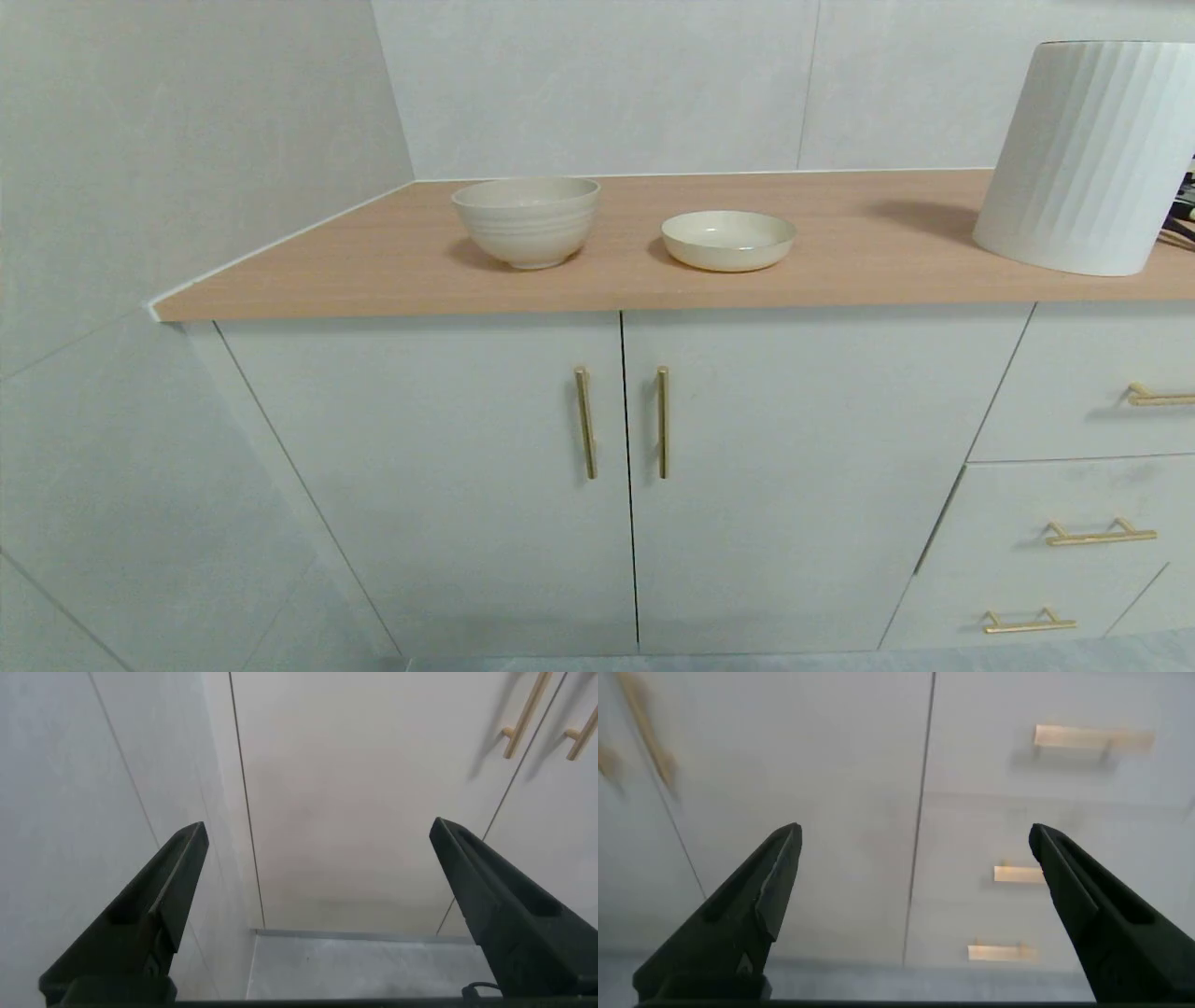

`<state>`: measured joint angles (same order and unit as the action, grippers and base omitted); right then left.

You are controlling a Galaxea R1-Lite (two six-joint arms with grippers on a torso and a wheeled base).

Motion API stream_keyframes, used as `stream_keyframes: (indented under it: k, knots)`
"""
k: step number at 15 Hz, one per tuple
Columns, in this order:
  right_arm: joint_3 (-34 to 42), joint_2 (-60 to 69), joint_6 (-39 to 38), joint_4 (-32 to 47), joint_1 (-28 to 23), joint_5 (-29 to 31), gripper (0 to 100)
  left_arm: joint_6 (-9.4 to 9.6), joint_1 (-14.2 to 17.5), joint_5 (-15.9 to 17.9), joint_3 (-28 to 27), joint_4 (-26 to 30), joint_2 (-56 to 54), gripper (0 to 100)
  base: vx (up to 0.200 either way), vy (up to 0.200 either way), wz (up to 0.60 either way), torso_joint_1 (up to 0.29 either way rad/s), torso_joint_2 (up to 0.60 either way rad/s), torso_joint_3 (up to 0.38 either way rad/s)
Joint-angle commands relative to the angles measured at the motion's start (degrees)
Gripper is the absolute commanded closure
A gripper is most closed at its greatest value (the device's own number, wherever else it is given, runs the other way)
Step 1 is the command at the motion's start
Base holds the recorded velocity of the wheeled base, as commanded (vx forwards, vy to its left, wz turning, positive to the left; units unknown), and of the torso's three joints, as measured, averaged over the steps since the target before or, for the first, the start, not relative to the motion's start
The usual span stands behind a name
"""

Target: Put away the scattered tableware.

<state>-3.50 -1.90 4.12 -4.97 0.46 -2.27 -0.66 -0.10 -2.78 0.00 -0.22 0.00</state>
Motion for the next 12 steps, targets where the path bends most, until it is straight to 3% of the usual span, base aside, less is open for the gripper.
stream_keyframes:
  k: [1, 5, 7, 10, 12]
  knots:
    - [-3.27, -7.94, -0.08, 0.14, 1.21, -4.15, 0, -0.04, 0.01, -0.03, 0.00, -0.04, 0.00, 0, 0.000, 0.000, 0.00, 0.000, 0.00, 0.000]
    - [-4.06, -19.63, -0.25, 0.05, 3.32, -13.03, 0, -0.04, 0.01, -0.03, 0.00, -0.04, 0.00, 0, 0.000, 0.000, 0.00, 0.000, 0.00, 0.000]
    - [-9.60, -33.25, -0.25, -0.12, 5.07, -17.77, 0, -0.04, -0.08, -0.03, 0.00, -0.04, 0.00, 0, 0.000, 0.000, 0.00, 0.000, 0.00, 0.000]
    - [-16.89, -45.21, -1.04, -0.21, 11.84, -18.83, 0, -0.04, 0.01, -0.03, 0.00, -0.04, 0.00, 0, 0.000, 0.000, 0.00, 0.000, 0.00, 0.000]
    - [-23.48, -55.23, -2.54, -0.39, 19.40, -18.83, 0, -0.04, 0.01, -0.03, 0.00, -0.04, 0.00, 0, 0.000, 0.000, 0.00, 0.000, 0.00, 0.000]
